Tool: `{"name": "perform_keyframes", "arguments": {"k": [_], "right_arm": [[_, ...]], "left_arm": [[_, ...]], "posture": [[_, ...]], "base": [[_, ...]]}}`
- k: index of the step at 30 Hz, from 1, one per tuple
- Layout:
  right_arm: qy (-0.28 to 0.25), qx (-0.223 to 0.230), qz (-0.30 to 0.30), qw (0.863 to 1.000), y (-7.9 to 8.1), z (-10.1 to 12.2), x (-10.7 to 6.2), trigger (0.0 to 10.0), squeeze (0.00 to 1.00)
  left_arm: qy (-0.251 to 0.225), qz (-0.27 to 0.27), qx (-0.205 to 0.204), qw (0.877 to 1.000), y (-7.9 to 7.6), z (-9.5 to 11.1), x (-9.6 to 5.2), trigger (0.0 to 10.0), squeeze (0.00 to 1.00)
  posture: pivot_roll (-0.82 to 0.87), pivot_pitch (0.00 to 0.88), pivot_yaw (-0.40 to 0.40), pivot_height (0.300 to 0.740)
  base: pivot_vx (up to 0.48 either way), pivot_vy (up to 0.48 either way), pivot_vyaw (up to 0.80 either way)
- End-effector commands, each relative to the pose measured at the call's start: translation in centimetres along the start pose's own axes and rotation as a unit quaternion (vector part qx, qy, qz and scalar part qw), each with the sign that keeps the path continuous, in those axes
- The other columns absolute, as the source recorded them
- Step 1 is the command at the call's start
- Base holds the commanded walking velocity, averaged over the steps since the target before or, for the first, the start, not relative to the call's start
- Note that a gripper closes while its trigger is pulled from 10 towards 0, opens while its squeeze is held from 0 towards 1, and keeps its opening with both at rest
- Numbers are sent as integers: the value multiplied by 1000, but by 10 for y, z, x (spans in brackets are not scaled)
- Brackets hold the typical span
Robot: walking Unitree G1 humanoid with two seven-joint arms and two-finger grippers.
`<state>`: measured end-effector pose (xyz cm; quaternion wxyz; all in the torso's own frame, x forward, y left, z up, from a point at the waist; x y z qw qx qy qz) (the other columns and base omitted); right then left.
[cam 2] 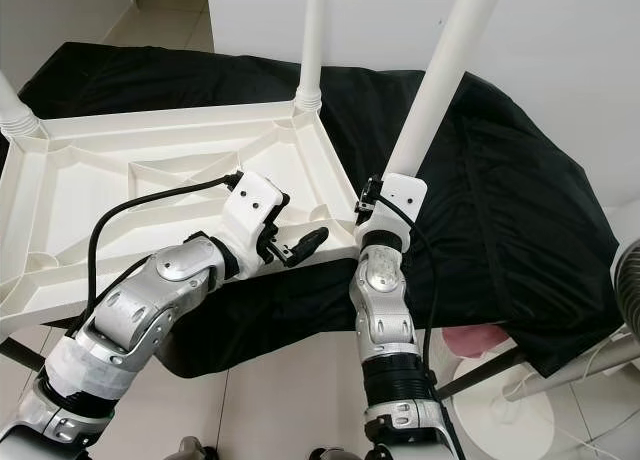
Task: Building children table
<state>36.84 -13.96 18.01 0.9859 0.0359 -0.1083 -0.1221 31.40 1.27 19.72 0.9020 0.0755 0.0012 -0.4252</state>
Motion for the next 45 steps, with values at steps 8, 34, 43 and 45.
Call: {"name": "perform_keyframes", "arguments": {"k": [8,34,43,45], "right_arm": [[9,9,39,999,-8,-10,0,10000,1000],[-6,1,303,953,-19,-12,1,10000,0],[12,-44,356,933,-23,-17,11,10000,0],[16,-51,365,930,-23,-18,13,10000,0]], "left_arm": [[-1,-40,12,999,-7,2,1,10000,0],[7,-83,35,996,-25,-2,7,10000,0],[3,-89,38,995,-28,0,9,10000,0],[3,-90,39,995,-28,0,9,10000,0]], "posture": [[30,68,-71,740],[9,22,-41,740],[9,14,-33,740],[10,12,-33,740]], "base": [[0,0,0],[0,0,0],[0,0,0],[0,0,0]]}}
Point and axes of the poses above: a point about 5 cm out from each wrist's last joint towards the gripper, its own x axis pointing out of the wrist towards the gripper, its own z axis along the axis of the wrist's last joint, y = z × x, the point moved 4 cm from there along x, pointing out of the wrist towards the gripper, and after that the axes turned 2 degrees about -x, right-handed, at the moved point
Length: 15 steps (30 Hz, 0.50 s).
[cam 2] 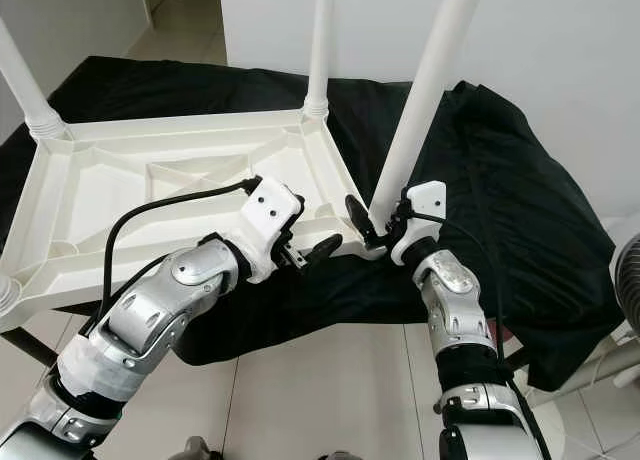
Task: Building children table
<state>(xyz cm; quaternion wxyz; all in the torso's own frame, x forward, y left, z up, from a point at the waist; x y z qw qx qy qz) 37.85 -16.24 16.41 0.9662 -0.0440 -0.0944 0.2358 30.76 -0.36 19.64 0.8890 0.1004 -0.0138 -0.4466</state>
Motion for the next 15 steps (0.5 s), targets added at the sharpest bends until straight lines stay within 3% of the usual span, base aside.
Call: {"name": "perform_keyframes", "arguments": {"k": [1,7,10,12,13,14,15], "right_arm": [[9,-12,17,1000,-2,-2,2,10000,0],[25,-17,45,999,-2,-6,8,10000,0],[38,-25,39,998,-8,-8,11,9373,0],[46,-29,39,998,-10,-10,13,8078,0],[50,-29,39,998,-13,-11,12,6510,0],[52,-29,40,997,-15,-12,12,6510,0],[57,-29,39,997,-17,-14,11,3882,0]], "left_arm": [[6,-67,10,998,-13,-1,1,10000,0],[3,-69,14,998,-13,1,1,10000,0],[2,-76,22,997,-13,2,3,10000,0],[0,-81,26,996,-14,3,4,10000,0],[0,-82,28,996,-14,4,5,10000,0],[-1,-82,29,996,-14,4,5,10000,0],[-1,-80,30,996,-14,4,5,10000,0]], "posture": [[10,12,-33,740],[8,1,-28,740],[-6,1,-24,740],[-5,1,-26,740],[-1,2,-30,740],[1,4,-31,740],[4,6,-33,740]], "base": [[0,0,0],[0,0,0],[0,0,0],[0,0,0],[0,0,0],[0,0,0],[0,0,0]]}}
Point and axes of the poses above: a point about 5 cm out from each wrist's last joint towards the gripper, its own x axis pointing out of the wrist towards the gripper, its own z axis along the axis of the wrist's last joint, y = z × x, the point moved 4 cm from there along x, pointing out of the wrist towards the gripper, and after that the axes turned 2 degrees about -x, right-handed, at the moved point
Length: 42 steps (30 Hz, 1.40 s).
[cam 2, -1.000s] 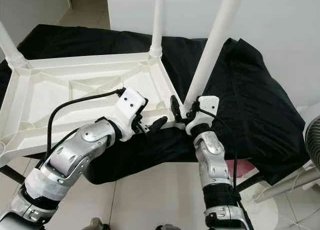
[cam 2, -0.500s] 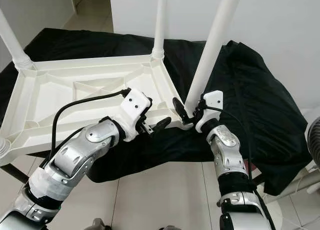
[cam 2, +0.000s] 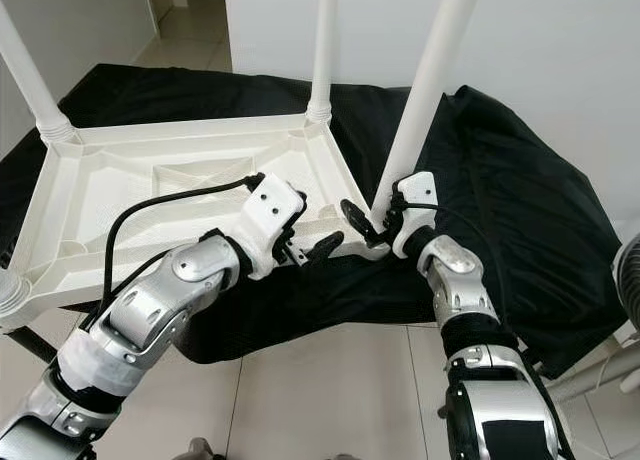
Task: Building children table
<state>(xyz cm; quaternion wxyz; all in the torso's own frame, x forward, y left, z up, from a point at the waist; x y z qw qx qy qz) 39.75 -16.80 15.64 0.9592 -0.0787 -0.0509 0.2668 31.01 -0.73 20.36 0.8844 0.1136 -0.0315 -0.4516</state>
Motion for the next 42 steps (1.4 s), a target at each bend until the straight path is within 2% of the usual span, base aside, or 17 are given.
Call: {"name": "perform_keyframes", "arguments": {"k": [1,4,5,16,17,20,24,32,33,34,35,36,38,39,40,41,42], "right_arm": [[9,-8,2,1000,-4,-3,-2,3882,0],[12,-9,1,1000,-6,-4,-3,3882,0],[14,-9,-3,1000,-8,-6,-4,0,0],[-9,33,-41,999,-9,-13,-11,0,0],[-15,38,-55,998,-9,-14,-12,10000,0],[-32,57,-74,995,-7,-13,-13,10000,0],[-13,66,-135,989,-7,-22,-12,10000,0],[-14,83,-187,979,-8,-21,-11,10000,0],[-11,99,-227,969,-7,-22,-11,10000,0],[-11,99,-227,969,-7,-22,-11,10000,0],[-7,121,-267,956,-3,-23,-12,10000,0],[-7,121,-267,956,-3,-23,-12,10000,0],[-4,128,-299,946,5,-24,-12,10000,0],[0,133,-327,935,12,-23,-14,10000,0],[0,133,-327,935,12,-23,-14,10000,0],[28,125,-373,919,20,-27,-20,10000,0],[39,128,-385,913,25,-30,-22,10000,0]], "left_arm": [[8,-75,9,997,-16,-3,1,10000,0],[8,-74,9,997,-15,-3,1,10000,0],[8,-73,10,997,-15,-3,0,10000,0],[7,-58,14,998,-8,-3,-3,10000,0],[7,-60,15,998,-8,-4,-3,10000,0],[8,-63,18,998,-9,-5,-4,10000,0],[11,-62,17,998,-6,-8,-6,10000,0],[13,-62,17,998,-6,-9,-7,10000,0],[15,-63,17,998,-5,-10,-8,10000,0],[15,-63,17,998,-5,-10,-8,10000,0],[18,-63,18,998,-4,-10,-9,10000,0],[18,-63,18,998,-4,-10,-9,10000,0],[20,-63,17,998,-4,-11,-11,10000,0],[23,-63,16,998,-3,-12,-12,10000,0],[23,-63,16,998,-3,-12,-12,10000,0],[27,-65,15,997,-4,-14,-14,10000,0],[29,-66,15,997,-4,-15,-16,10000,0]], "posture": [[4,6,-33,740],[4,6,-33,740],[10,8,-34,740],[-4,0,-53,740],[-10,0,-53,740],[-13,0,-53,740],[-22,0,-48,740],[-24,0,-38,740],[-23,1,-37,740],[-23,1,-37,740],[-21,11,-32,740],[-21,11,-32,740],[-20,17,-29,740],[-19,24,-28,740],[-19,24,-28,740],[-19,28,-25,740],[-19,28,-25,740]], "base": [[0,0,0],[0,0,0],[0,0,0],[0,0,0],[0,0,0],[0,0,0],[0,0,0],[0,0,0],[0,0,0],[0,0,0],[0,0,0],[0,0,0],[0,0,0],[0,0,0],[0,0,0],[0,0,0],[0,0,0]]}}
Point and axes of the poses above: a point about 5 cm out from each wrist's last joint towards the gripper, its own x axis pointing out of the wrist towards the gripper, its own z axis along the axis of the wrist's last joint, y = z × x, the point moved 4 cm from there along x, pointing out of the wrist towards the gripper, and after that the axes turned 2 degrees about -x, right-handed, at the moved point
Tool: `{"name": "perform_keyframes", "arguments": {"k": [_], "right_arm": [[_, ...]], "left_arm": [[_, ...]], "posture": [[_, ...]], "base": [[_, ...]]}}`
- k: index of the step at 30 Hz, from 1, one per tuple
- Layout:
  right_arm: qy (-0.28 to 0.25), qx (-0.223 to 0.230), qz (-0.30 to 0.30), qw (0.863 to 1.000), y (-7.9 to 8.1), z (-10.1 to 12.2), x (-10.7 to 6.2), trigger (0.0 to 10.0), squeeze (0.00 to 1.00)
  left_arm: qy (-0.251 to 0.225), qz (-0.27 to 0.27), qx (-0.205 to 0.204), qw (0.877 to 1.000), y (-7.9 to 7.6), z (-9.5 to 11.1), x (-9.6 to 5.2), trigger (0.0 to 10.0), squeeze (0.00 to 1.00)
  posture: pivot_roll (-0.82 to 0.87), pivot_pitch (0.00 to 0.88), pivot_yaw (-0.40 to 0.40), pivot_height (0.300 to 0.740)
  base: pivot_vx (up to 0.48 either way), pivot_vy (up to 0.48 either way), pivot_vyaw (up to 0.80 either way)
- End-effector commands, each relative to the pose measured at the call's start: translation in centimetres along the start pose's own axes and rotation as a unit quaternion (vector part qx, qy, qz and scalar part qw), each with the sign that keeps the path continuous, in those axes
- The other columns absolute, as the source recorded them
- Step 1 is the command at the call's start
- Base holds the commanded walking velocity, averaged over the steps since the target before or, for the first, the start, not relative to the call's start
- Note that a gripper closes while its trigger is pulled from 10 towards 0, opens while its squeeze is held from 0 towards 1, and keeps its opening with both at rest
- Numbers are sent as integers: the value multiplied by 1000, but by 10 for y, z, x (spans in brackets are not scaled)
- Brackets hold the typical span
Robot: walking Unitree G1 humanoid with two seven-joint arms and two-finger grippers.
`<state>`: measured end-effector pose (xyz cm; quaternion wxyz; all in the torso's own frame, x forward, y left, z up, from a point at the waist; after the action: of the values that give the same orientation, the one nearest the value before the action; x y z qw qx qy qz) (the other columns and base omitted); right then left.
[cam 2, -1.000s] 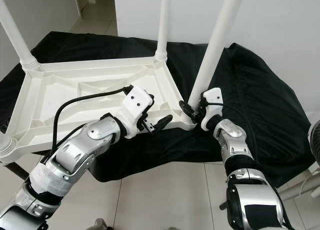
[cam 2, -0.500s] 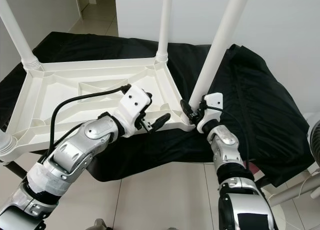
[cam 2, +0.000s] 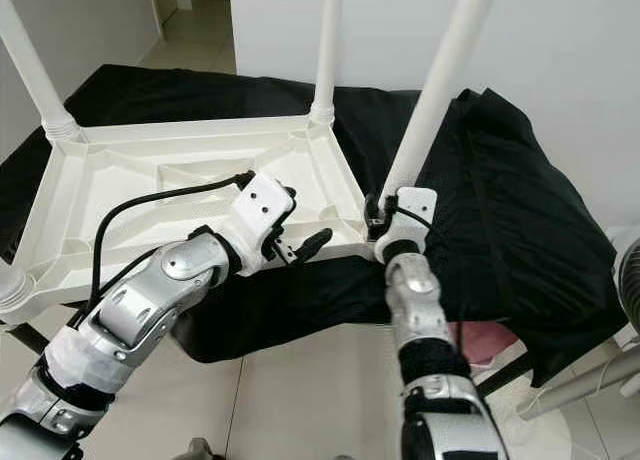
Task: Building children table
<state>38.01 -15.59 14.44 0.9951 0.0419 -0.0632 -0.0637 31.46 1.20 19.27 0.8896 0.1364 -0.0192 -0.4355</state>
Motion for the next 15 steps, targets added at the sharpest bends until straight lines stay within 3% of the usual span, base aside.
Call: {"name": "perform_keyframes", "arguments": {"k": [1,4,5,9,15], "right_arm": [[56,11,-62,996,-10,-21,-11,10000,0],[65,17,-61,996,-4,-23,-15,10000,0],[57,35,-33,997,10,-18,-18,10000,0],[53,54,3,997,28,-14,-24,10000,0],[58,71,33,995,41,-11,-28,10000,0]], "left_arm": [[4,-80,3,997,-15,0,-4,10000,0],[7,-81,3,997,-15,-1,-5,10000,0],[12,-83,4,996,-15,-3,-7,10000,0],[20,-84,5,996,-13,-7,-12,10000,0],[27,-82,8,996,-9,-9,-16,10000,0]], "posture": [[-19,28,-25,740],[-19,42,-18,740],[-17,54,-13,740],[-10,65,-6,740],[-9,66,-6,740]], "base": [[0,0,0],[0,0,0],[0,0,0],[0,0,0],[0,0,0]]}}
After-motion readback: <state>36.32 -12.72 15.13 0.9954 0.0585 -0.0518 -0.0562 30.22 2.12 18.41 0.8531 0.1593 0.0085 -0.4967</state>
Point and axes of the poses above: a point about 5 cm out from each wrist's last joint towards the gripper, its own x axis pointing out of the wrist towards the gripper, its own z axis along the axis of the wrist's last joint, y = z × x, the point moved 4 cm from there along x, pointing out of the wrist towards the gripper, and after that the axes turned 2 degrees about -x, right-handed, at the moved point
